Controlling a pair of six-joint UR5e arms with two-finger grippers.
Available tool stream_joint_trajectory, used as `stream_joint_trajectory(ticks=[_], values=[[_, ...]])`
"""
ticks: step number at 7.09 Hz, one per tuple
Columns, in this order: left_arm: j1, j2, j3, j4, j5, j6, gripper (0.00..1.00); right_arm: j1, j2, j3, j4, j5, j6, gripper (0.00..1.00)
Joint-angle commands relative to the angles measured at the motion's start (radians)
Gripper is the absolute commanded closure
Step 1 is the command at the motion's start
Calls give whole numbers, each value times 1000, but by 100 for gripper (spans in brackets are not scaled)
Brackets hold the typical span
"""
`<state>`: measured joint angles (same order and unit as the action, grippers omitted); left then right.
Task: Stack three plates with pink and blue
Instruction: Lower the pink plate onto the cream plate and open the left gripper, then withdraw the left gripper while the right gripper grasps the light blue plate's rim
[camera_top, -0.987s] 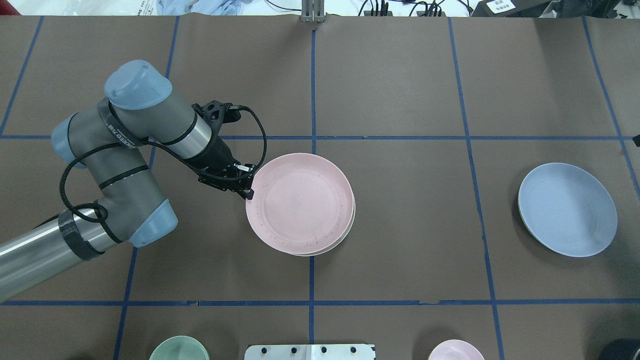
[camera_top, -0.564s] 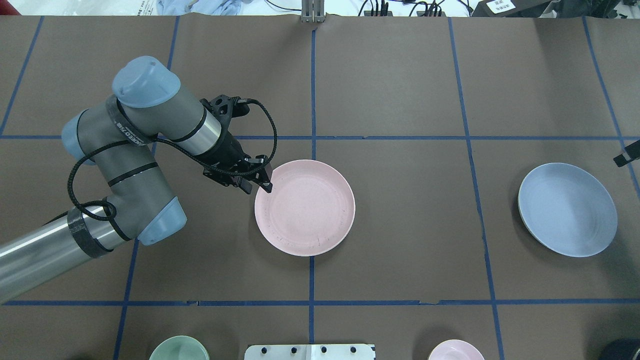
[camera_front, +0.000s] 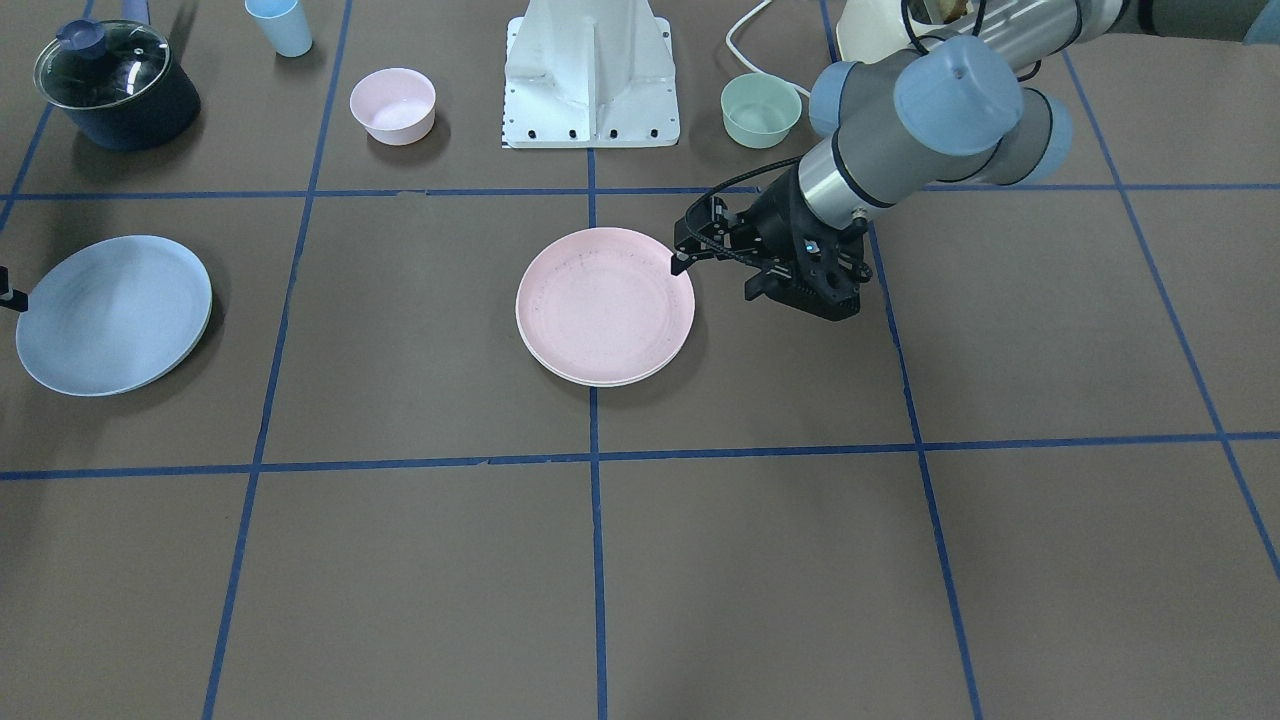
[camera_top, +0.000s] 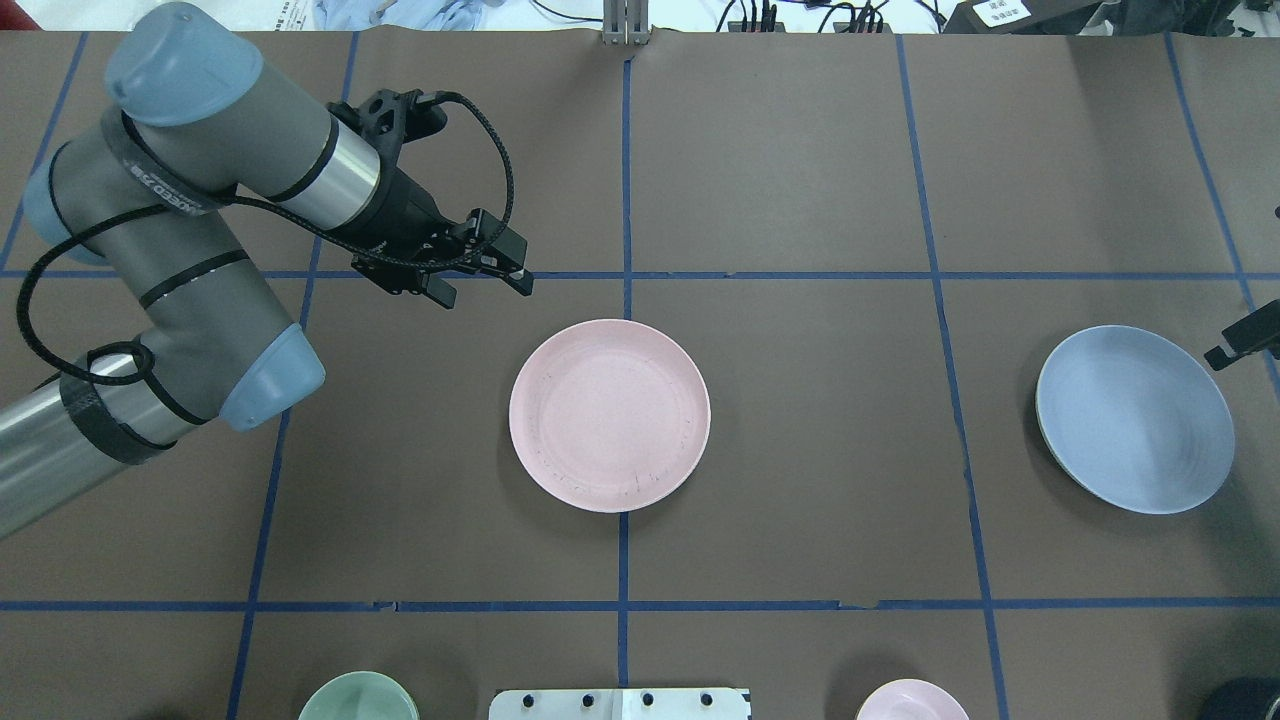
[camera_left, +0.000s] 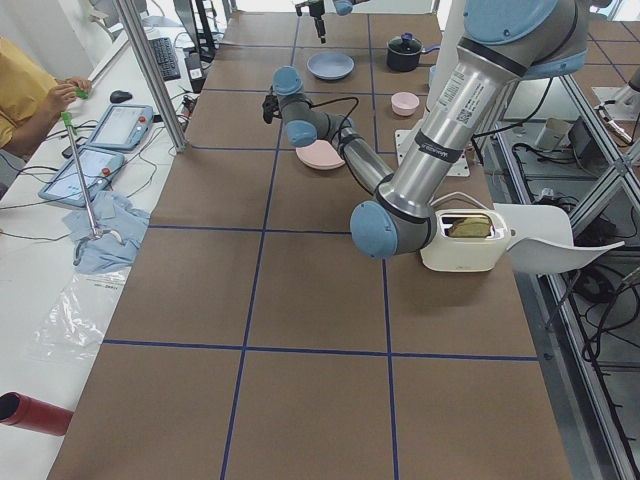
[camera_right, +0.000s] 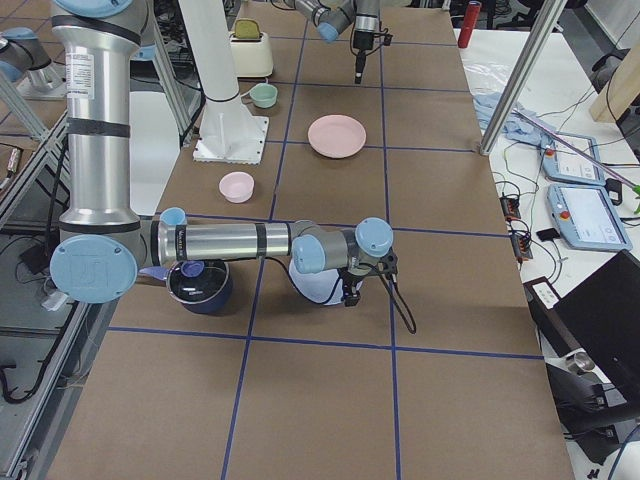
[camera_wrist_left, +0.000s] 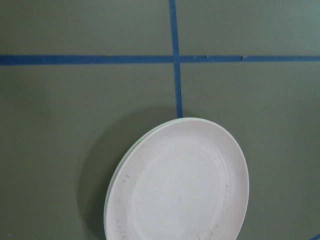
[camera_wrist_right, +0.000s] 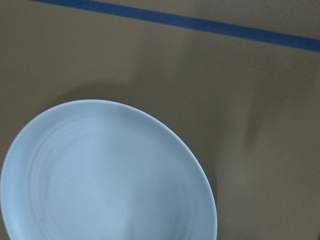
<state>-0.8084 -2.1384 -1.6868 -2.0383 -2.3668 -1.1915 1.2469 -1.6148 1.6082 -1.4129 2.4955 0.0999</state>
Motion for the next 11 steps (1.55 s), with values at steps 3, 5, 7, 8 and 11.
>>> stream_joint_trajectory(ticks=[3, 5, 7, 8, 11], values=[[-31, 5, -21, 3, 0, 0, 0, -75, -1, -218, 412, -40, 127, 11], [-32, 18, -24, 4, 0, 0, 0, -75, 1, -232, 428, -32, 133, 99], [-34, 20, -27, 3, 1, 1, 0, -73, 12, -220, 427, -3, 161, 100], [-34, 23, -34, 4, 1, 0, 0, -73, 13, -187, 425, 9, 208, 100], [-86, 141, -112, 3, 0, 95, 0, -105, 22, 11, 427, 42, 510, 100]])
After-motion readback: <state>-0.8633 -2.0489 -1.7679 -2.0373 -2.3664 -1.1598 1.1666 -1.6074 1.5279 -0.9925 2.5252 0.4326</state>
